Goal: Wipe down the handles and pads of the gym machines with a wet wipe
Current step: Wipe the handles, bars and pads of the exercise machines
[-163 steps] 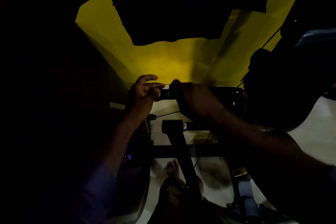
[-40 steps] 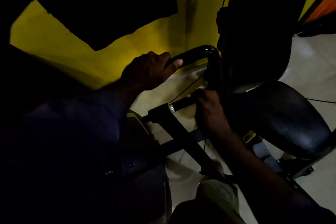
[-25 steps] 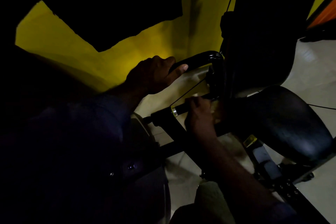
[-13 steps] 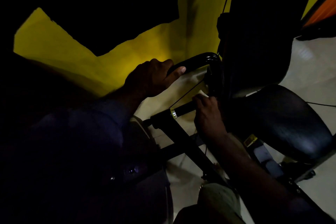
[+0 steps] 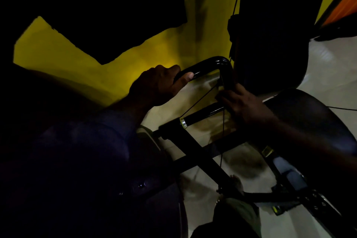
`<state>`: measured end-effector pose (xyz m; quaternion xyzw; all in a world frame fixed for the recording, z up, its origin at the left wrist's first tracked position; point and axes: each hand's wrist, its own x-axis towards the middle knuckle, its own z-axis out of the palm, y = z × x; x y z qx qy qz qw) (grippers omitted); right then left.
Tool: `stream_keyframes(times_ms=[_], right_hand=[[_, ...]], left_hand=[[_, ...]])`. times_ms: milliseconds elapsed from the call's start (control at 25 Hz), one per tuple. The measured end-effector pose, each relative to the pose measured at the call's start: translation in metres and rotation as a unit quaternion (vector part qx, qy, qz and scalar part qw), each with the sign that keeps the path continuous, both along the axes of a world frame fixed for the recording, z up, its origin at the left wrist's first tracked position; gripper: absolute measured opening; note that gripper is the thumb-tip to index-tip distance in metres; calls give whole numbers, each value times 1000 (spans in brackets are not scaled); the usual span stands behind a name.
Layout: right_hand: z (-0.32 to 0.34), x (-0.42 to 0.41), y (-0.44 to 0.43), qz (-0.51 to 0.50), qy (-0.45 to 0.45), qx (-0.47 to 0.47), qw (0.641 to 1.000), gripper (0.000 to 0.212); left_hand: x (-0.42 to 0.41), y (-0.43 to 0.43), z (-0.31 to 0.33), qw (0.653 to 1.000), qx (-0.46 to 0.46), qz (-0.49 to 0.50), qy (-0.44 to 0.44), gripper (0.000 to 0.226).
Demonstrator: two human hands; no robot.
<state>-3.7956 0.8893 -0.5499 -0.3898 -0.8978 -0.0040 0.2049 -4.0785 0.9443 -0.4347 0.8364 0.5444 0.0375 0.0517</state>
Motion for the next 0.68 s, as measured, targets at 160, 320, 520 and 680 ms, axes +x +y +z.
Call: stream_keyframes(times_ms=[160,320,520,680], right_hand=[[-19,-34,-45,-155,201,-109,961,42],[-11,-45,-63,-293,487,-212,795,28],[-31,-55,-38,-394,805,-310,317,21],[-25,-98,-42,-240,824,-447,253,32]], left_hand=[[1,2,2,1000,-2,4,0,55],[1,0,2,1000,-7,-3,-6,54],[-2,2,-1,1000,-1,-10,-12,53],[-2,0,0,1000,-2,-12,-12,52]])
